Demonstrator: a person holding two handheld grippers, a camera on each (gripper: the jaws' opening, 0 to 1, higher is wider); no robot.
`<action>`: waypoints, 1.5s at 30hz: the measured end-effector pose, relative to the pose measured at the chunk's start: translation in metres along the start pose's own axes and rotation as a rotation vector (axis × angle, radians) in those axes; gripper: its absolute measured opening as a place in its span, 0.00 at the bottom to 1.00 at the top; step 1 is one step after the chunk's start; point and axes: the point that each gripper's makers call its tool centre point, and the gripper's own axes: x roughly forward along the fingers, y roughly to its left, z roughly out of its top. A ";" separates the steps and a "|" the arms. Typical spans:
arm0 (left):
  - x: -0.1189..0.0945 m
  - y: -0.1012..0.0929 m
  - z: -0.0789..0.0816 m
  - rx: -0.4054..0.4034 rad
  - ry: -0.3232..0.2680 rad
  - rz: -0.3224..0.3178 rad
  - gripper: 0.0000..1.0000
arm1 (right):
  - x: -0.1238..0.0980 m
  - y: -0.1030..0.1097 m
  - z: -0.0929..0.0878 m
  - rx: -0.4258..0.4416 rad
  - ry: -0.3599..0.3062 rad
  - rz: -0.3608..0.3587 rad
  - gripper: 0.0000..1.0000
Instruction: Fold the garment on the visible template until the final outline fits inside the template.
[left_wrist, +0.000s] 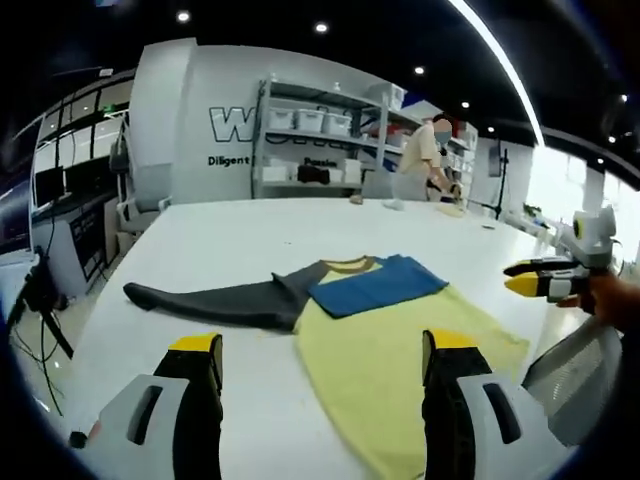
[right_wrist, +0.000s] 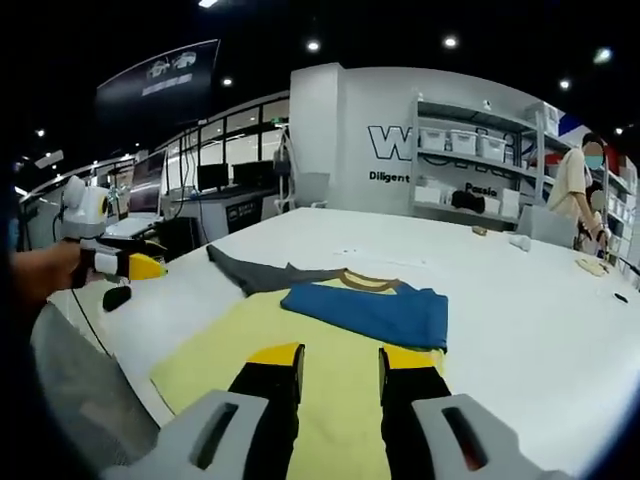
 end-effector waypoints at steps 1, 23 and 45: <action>0.001 0.006 0.001 0.002 0.002 0.010 0.78 | 0.000 0.000 0.000 0.001 0.001 0.002 0.28; 0.054 0.160 -0.020 0.023 0.081 0.185 0.76 | 0.003 -0.001 -0.006 -0.014 0.030 -0.002 0.28; 0.093 0.220 -0.036 -0.016 0.150 0.310 0.50 | 0.007 -0.003 -0.019 -0.037 0.088 -0.005 0.24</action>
